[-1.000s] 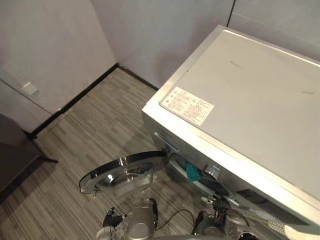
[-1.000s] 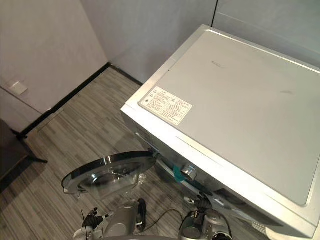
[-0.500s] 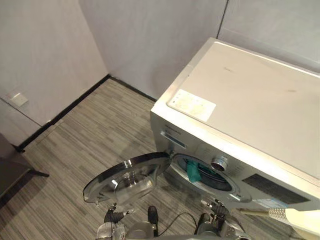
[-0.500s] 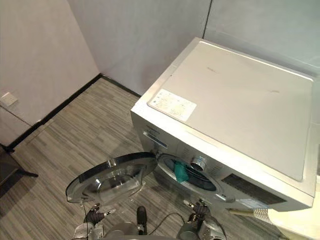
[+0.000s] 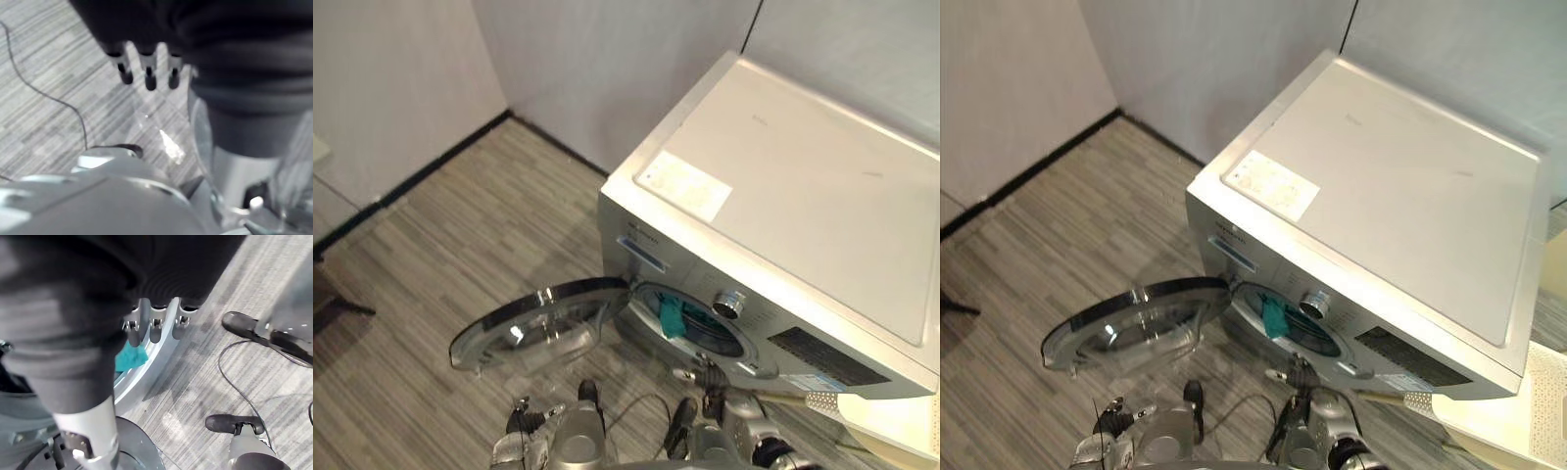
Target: Pick up the laundry basket with both hands and put the clothes into the washing machine.
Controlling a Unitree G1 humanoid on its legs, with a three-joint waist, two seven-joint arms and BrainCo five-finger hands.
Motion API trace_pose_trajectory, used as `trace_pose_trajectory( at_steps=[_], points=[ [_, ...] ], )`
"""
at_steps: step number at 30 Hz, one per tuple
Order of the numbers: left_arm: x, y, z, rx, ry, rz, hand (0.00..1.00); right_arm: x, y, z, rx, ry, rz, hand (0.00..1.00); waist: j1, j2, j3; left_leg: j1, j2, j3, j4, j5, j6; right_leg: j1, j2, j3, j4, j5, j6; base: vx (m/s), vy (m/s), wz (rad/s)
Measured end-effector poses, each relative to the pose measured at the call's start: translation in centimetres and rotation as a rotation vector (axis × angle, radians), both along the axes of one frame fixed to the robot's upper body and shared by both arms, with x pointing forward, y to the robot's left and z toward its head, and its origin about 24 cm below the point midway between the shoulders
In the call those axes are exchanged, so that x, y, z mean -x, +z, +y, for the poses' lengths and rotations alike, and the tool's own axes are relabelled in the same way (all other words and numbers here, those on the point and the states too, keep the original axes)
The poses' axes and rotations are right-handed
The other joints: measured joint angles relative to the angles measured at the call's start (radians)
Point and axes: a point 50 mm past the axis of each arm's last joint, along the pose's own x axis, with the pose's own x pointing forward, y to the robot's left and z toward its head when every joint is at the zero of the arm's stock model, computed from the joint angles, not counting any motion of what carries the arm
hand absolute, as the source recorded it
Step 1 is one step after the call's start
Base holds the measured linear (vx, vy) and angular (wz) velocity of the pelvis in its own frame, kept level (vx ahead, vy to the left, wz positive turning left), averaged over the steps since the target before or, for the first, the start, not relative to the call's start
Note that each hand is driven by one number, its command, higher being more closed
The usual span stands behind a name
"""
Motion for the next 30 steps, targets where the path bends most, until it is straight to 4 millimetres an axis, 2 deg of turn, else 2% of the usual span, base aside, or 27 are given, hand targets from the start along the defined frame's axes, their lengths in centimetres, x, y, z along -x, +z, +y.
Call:
trace_pose_trajectory(
  at_steps=[2,4,7,10,12,14,17,23,30],
  points=[
    [-1.6,0.7,0.1,-0.009,-0.004,-0.050,0.00,-2.3,1.7,0.5,0.010,0.037,-0.084,0.00,0.001,0.002,0.056,-0.043,0.001,-0.017,0.028,0.002,-0.002,-0.061,-0.015,-0.001,0.088,-0.028,-0.021,-0.10,-0.054,0.14],
    [-4.2,1.9,0.0,-0.022,0.000,-0.134,0.00,-5.3,4.1,0.8,0.050,0.084,-0.183,0.00,0.012,0.006,0.122,-0.115,-0.006,-0.030,0.060,0.004,-0.004,-0.152,-0.052,-0.002,0.193,-0.065,-0.035,-0.13,-0.016,0.12],
    [-6.8,3.1,-0.5,-0.014,0.021,-0.218,0.00,-7.7,5.6,0.7,0.144,0.105,-0.220,0.00,0.024,0.016,0.145,-0.212,-0.021,-0.051,0.101,0.004,-0.004,-0.257,-0.089,-0.005,0.286,-0.096,-0.041,-0.10,-0.017,0.18],
    [-8.7,4.2,-1.2,0.014,0.054,-0.298,0.00,-10.7,8.1,-0.6,0.223,0.034,-0.259,0.00,0.034,0.041,0.165,-0.300,-0.028,-0.069,0.150,0.004,-0.004,-0.335,-0.123,-0.018,0.362,-0.118,-0.055,-0.05,-0.027,0.25],
    [-9.7,4.7,-2.1,0.048,0.066,-0.340,0.00,-12.5,10.2,-2.5,0.252,-0.056,-0.298,0.00,0.051,0.059,0.176,-0.349,-0.041,-0.086,0.169,0.004,-0.002,-0.383,-0.142,-0.023,0.403,-0.134,-0.057,-0.06,-0.026,0.23],
    [-10.2,5.1,-2.6,0.080,0.104,-0.376,0.00,-14.6,13.5,-4.8,0.281,-0.161,-0.375,0.00,0.069,0.080,0.187,-0.419,-0.044,-0.097,0.195,0.007,0.003,-0.449,-0.160,-0.025,0.445,-0.146,-0.065,-0.05,-0.044,0.13],
    [-10.4,5.3,-2.6,0.111,0.171,-0.399,0.00,-16.2,16.5,-6.0,0.298,-0.228,-0.451,0.00,0.079,0.093,0.203,-0.492,-0.044,-0.100,0.240,0.006,0.005,-0.521,-0.178,-0.024,0.508,-0.171,-0.074,-0.04,-0.055,0.05],
    [-11.6,6.9,-3.3,0.162,0.220,-0.498,0.00,-17.2,18.9,-6.3,0.322,-0.260,-0.512,0.00,0.087,0.104,0.209,-0.603,-0.036,-0.106,0.300,0.003,0.007,-0.632,-0.194,-0.021,0.587,-0.196,-0.099,-0.02,-0.066,0.00],
    [-12.6,8.5,-4.3,0.217,0.235,-0.599,0.00,-18.2,23.1,-8.7,0.311,-0.329,-0.620,0.00,0.106,0.107,0.210,-0.689,-0.021,-0.101,0.314,0.006,0.007,-0.710,-0.201,-0.031,0.620,-0.204,-0.112,0.01,-0.059,0.03]
  ],
)
